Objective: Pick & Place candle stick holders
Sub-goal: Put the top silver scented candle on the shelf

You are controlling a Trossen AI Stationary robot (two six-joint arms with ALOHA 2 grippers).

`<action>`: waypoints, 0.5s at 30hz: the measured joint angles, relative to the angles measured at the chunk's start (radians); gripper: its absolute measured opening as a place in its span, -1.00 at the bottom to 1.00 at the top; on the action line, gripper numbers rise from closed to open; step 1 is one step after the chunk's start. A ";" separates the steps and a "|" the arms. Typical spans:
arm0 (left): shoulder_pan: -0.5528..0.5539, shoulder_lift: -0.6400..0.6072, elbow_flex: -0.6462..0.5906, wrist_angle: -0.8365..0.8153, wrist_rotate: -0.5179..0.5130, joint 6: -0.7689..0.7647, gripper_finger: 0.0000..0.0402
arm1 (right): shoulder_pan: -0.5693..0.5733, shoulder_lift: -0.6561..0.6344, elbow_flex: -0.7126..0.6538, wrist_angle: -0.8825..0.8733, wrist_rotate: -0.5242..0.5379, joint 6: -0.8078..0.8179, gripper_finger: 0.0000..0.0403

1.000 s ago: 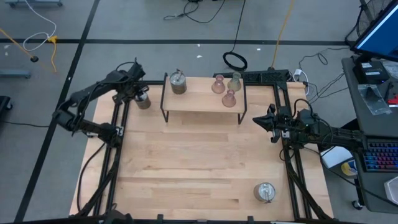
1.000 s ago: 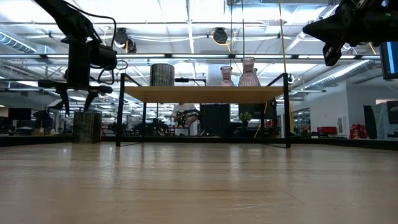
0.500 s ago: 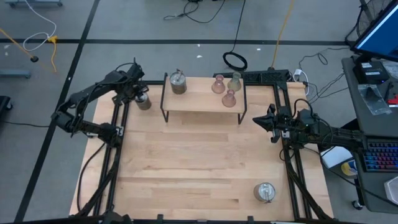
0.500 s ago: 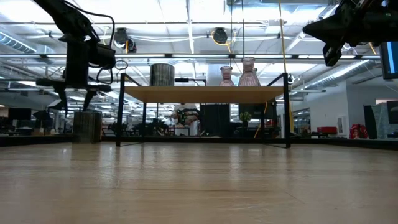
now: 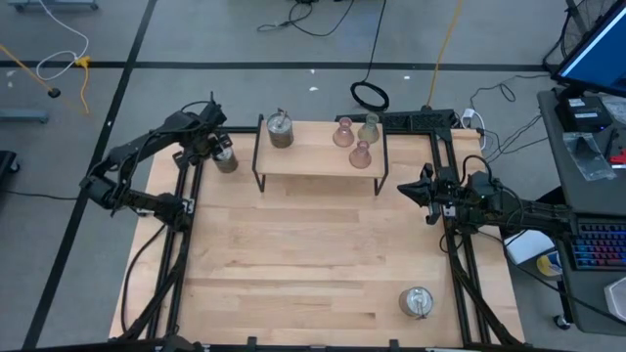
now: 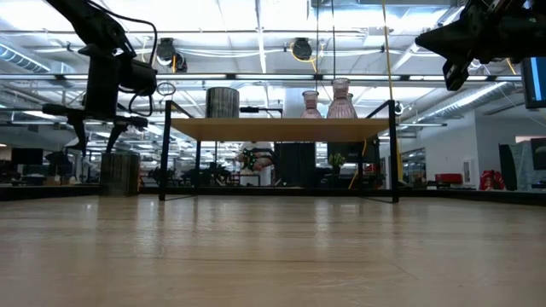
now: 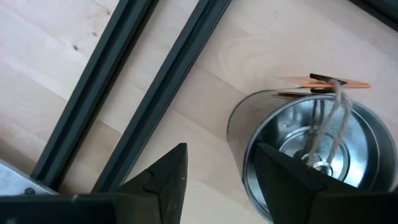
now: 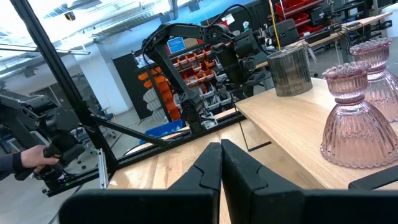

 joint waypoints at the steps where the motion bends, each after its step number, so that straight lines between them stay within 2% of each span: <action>1: 0.000 0.000 0.000 0.000 0.000 0.003 -0.11 | 0.000 0.000 0.000 0.000 0.000 0.000 -1.00; 9: 0.000 0.000 0.000 0.004 -0.002 0.027 -0.52 | 0.000 0.000 0.000 0.000 0.000 0.000 -1.00; 15: 0.000 0.019 0.005 0.013 -0.006 0.058 -0.68 | 0.000 0.000 0.000 0.000 0.000 0.000 -1.00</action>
